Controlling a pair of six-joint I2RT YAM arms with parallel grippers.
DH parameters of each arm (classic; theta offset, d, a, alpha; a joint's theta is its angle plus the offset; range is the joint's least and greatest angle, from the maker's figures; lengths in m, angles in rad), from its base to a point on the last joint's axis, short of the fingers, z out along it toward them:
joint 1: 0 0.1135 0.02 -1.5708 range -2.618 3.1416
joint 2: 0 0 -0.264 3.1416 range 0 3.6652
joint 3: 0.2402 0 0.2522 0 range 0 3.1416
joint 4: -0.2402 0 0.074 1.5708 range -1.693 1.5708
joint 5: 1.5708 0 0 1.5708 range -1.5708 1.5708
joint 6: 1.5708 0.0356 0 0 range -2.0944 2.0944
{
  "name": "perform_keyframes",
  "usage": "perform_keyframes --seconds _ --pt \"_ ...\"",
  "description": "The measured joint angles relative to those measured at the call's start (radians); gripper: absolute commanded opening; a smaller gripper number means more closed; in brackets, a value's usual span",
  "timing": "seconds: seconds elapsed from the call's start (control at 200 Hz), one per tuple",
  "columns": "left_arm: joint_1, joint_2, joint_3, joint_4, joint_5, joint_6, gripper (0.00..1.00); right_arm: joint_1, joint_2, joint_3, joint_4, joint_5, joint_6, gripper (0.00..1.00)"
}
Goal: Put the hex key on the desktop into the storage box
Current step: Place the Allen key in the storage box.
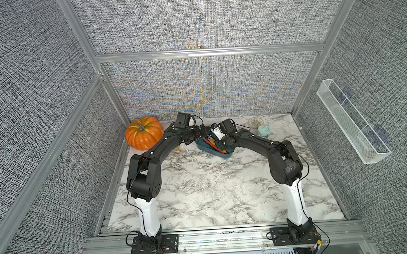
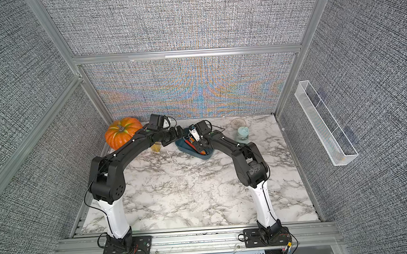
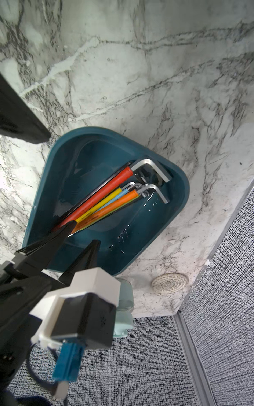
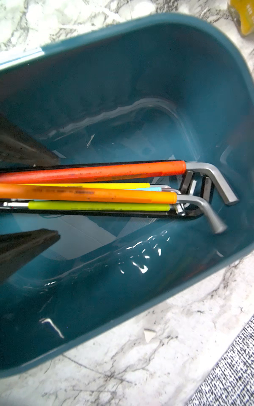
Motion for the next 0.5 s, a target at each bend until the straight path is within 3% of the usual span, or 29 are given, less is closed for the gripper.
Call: perform_keyframes --seconds 0.21,0.335,0.415,0.501 --pt "-0.001 -0.131 -0.04 -0.001 -0.089 0.049 1.0 0.0 -0.137 -0.081 0.045 0.001 0.026 0.61" --pt "-0.002 -0.28 -0.103 0.012 -0.218 0.121 1.0 -0.001 -0.264 -0.154 0.078 0.002 0.047 0.79" --pt "-0.002 -0.384 -0.177 0.028 -0.303 0.171 1.0 -0.001 -0.375 -0.22 0.108 0.004 0.071 0.99" --pt "-0.002 -0.541 -0.325 0.064 -0.401 0.233 1.0 -0.001 -0.502 -0.301 0.143 0.005 0.092 0.99"
